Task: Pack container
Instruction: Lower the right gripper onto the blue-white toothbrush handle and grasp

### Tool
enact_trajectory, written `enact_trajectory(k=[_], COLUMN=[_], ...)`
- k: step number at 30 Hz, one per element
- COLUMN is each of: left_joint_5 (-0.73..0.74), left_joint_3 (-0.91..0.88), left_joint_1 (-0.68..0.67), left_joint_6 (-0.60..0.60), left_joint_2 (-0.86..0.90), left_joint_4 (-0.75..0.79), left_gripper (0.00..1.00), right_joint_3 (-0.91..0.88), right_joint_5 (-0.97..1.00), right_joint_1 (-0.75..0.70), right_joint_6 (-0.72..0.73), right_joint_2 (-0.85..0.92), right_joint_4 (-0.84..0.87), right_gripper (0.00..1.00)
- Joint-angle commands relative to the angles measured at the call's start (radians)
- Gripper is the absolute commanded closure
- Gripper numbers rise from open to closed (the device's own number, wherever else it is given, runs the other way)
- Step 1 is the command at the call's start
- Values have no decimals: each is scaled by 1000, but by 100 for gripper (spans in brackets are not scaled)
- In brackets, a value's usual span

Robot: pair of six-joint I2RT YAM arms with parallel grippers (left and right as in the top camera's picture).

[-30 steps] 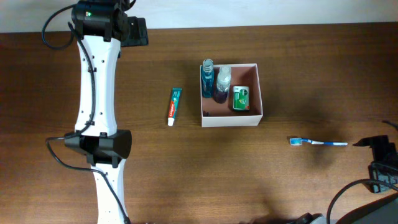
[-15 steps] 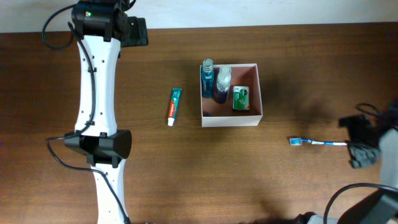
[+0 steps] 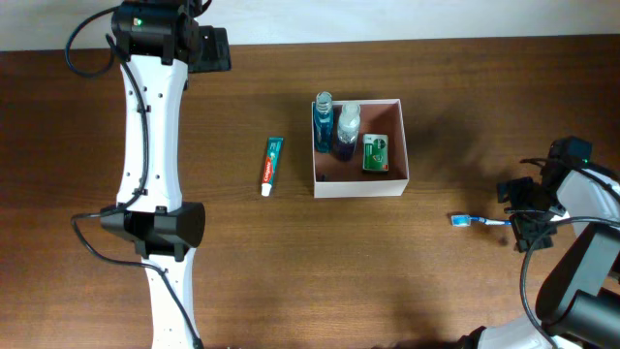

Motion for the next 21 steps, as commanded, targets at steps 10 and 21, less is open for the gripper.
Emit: enact_trajectory(k=[10, 21], left_joint_5=[8, 8], left_joint_3=[11, 11], left_joint_1=[2, 2], left_joint_6=[-9, -9], left_joint_2=[-11, -11], left_joint_4=[-1, -1], left_gripper=[1, 1], right_joint_3=[-6, -7], right_joint_5=[51, 52], right_joint_1=[0, 0], right_joint_6=[30, 26], right_joint_2=[15, 35], right_joint_4=[50, 46], right_gripper=[1, 1])
